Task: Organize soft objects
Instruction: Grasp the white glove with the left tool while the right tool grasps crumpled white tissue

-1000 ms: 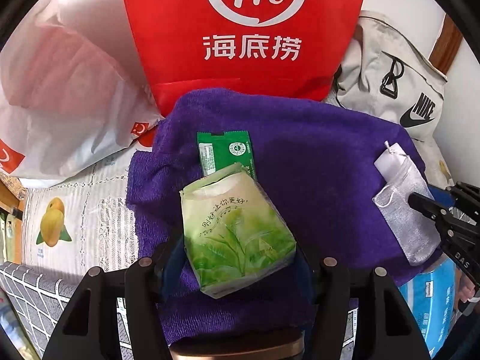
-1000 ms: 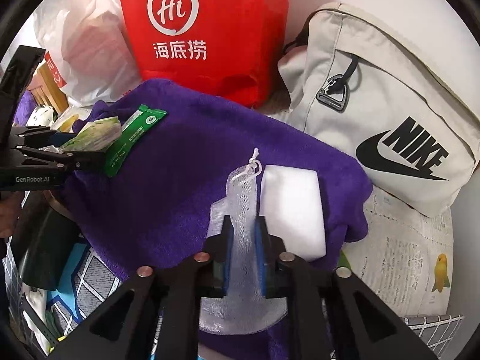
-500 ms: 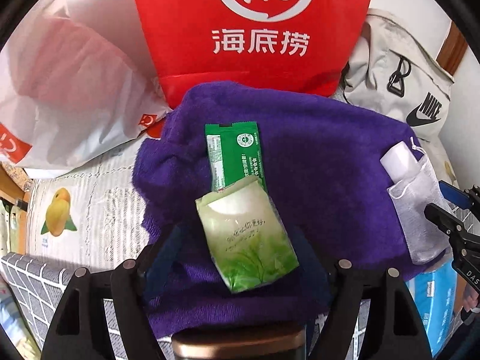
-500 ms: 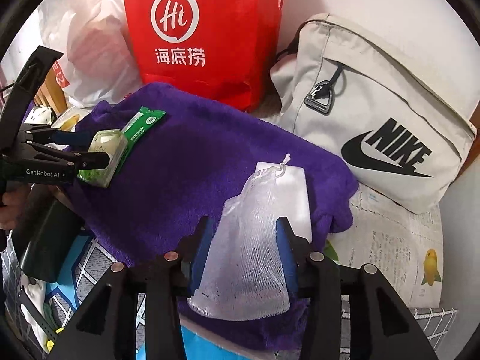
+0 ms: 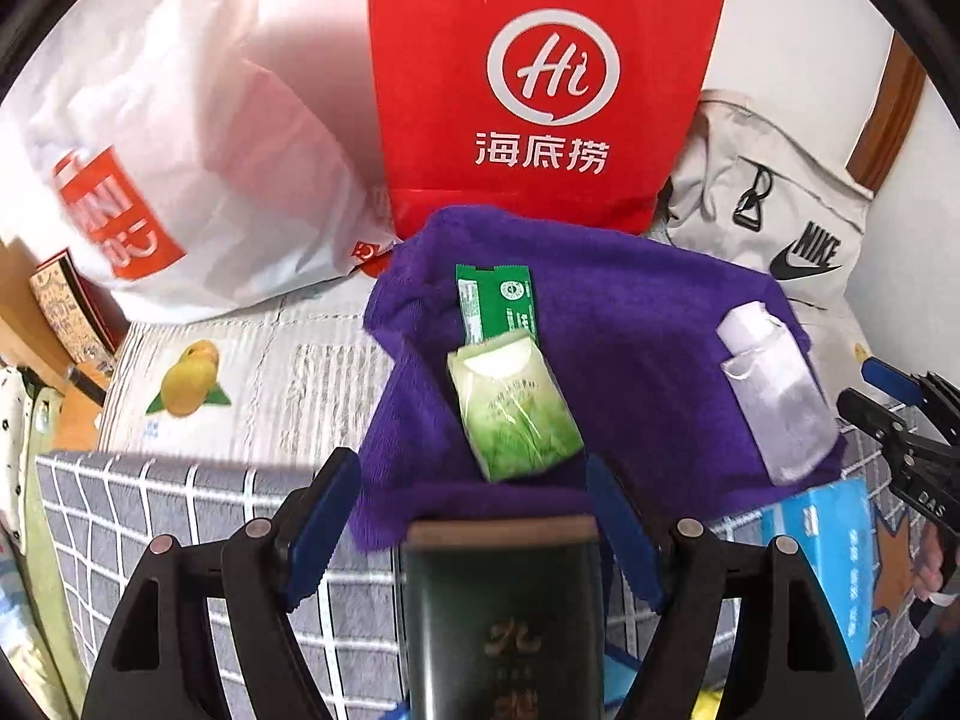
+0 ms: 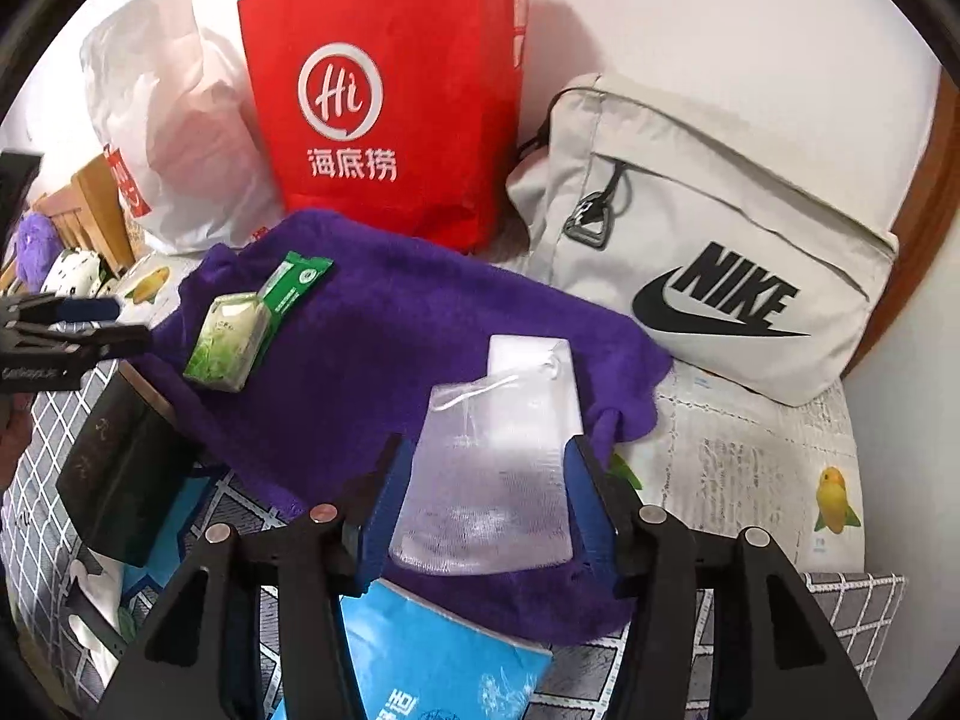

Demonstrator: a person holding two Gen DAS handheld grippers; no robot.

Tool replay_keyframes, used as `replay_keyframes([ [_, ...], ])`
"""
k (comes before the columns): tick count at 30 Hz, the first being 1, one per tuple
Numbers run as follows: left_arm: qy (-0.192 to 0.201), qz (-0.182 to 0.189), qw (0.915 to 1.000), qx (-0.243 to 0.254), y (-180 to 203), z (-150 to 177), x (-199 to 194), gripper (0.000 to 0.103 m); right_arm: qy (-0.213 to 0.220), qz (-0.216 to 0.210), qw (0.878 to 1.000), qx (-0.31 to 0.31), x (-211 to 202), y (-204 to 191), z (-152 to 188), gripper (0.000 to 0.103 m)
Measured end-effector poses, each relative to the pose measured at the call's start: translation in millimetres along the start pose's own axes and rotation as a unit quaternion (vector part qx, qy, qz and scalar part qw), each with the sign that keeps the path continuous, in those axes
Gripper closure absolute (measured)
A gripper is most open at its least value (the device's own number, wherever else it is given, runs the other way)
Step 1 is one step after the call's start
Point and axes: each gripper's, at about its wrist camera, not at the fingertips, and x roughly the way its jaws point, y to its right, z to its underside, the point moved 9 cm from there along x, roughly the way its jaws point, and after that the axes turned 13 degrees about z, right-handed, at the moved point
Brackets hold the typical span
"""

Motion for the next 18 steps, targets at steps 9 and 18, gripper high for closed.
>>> replay_keyframes([
  [9, 0.003, 0.008, 1.0, 0.0, 2, 36, -24, 0.027, 0.021, 0.013, 1.0, 0.008, -39, 3, 14, 0.04],
  [18, -0.015, 0.025, 0.9994, -0.017, 2, 100, -45, 0.027, 0.025, -0.01, 0.999, 0.028, -90, -16, 67, 0.04],
])
